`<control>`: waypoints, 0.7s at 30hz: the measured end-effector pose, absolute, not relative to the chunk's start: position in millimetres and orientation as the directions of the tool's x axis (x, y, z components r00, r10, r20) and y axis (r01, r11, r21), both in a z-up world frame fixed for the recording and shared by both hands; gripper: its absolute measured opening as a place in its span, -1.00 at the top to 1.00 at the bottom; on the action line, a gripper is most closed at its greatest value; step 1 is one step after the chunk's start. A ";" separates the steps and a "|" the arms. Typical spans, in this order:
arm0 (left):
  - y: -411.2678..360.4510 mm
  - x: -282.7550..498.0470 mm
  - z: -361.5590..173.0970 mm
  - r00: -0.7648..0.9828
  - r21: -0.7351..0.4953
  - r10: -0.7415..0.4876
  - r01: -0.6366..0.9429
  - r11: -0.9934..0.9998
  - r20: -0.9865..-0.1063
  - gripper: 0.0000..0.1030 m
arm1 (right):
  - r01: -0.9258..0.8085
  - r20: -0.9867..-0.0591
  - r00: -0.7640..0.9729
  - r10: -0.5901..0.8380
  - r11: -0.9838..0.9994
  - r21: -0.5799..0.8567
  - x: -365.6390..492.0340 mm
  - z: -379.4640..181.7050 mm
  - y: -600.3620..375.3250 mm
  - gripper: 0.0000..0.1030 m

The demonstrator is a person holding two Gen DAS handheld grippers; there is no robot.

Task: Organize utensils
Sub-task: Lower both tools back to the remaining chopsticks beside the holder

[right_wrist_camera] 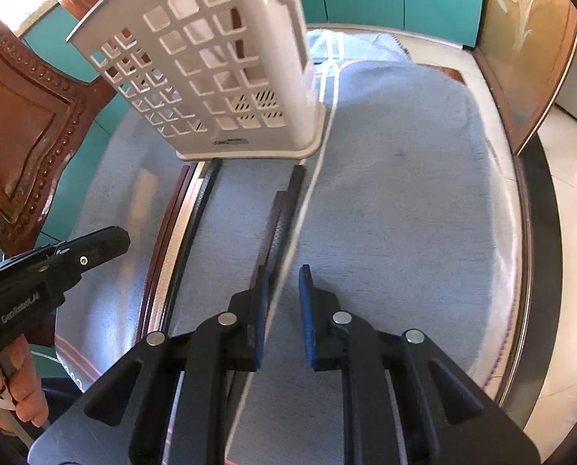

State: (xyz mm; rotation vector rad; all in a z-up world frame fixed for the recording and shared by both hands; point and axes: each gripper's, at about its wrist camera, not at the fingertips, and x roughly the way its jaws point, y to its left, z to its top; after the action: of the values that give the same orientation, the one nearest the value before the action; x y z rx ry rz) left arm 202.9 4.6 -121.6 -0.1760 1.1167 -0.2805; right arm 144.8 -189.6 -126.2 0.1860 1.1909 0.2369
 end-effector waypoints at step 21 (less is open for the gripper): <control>13.2 220.0 -154.6 0.374 -0.176 -0.188 0.067 0.982 -0.908 0.37 | -0.144 -0.912 0.389 0.130 0.986 0.079 133.7 -109.5 -194.9 0.66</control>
State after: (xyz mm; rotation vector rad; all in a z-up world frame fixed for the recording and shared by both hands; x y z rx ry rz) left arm 220.0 13.2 -154.6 -0.1156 1.1771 -0.1640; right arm 133.7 -194.9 -109.5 -0.0142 1.1586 0.1742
